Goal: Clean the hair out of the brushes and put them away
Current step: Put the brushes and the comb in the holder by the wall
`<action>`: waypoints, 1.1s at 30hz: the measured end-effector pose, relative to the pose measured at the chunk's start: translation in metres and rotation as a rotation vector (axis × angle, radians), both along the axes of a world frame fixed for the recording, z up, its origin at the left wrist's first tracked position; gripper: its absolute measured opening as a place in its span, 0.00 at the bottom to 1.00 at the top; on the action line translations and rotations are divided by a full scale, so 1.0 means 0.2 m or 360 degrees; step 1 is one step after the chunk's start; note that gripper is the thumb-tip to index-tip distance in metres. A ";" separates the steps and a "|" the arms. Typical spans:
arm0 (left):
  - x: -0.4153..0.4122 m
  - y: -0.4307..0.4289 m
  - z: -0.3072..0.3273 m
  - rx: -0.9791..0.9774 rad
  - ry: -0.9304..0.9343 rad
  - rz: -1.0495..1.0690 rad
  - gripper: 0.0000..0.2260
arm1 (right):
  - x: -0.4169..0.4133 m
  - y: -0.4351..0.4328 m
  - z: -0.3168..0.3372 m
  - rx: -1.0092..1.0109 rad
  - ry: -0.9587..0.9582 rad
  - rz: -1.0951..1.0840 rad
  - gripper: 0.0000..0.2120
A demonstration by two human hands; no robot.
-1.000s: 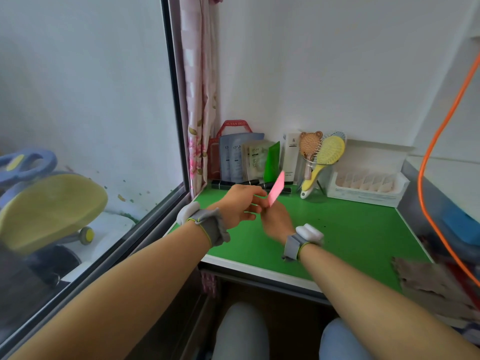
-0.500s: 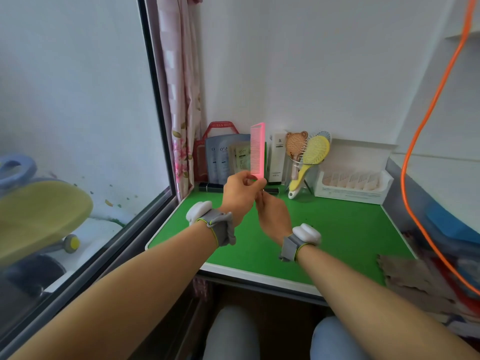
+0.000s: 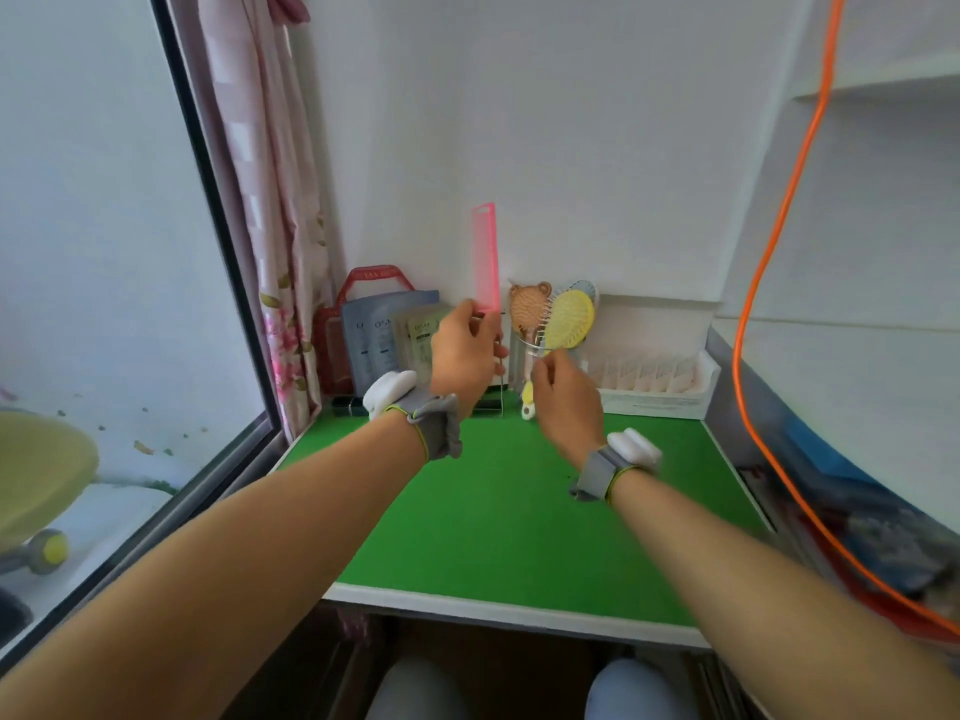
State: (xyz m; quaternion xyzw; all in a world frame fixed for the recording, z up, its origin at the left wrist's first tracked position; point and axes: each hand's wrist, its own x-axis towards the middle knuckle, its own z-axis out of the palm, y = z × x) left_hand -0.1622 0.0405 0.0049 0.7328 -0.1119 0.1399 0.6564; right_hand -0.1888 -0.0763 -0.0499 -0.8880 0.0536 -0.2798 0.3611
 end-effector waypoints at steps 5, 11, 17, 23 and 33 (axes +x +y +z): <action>0.10 -0.13 0.12 0.0008 -0.0105 -0.0053 0.07 | 0.12 -0.18 0.14 0.0050 -0.0079 -0.0300 0.12; 0.22 -0.27 0.26 -0.0026 -0.0175 -0.0050 0.07 | 0.27 -0.35 0.26 0.0106 -0.0090 -0.0374 0.12; 0.30 -0.33 0.22 0.0037 -0.0188 -0.0031 0.08 | 0.40 -0.39 0.32 -0.0184 -0.0087 -0.0201 0.18; 0.37 -0.32 0.12 0.0116 -0.0125 0.0023 0.08 | 0.57 -0.35 0.38 -0.0575 0.0061 -0.0076 0.20; 0.45 -0.28 0.04 0.0152 -0.0108 0.0073 0.09 | 0.66 -0.31 0.41 -0.0875 0.0318 -0.0152 0.15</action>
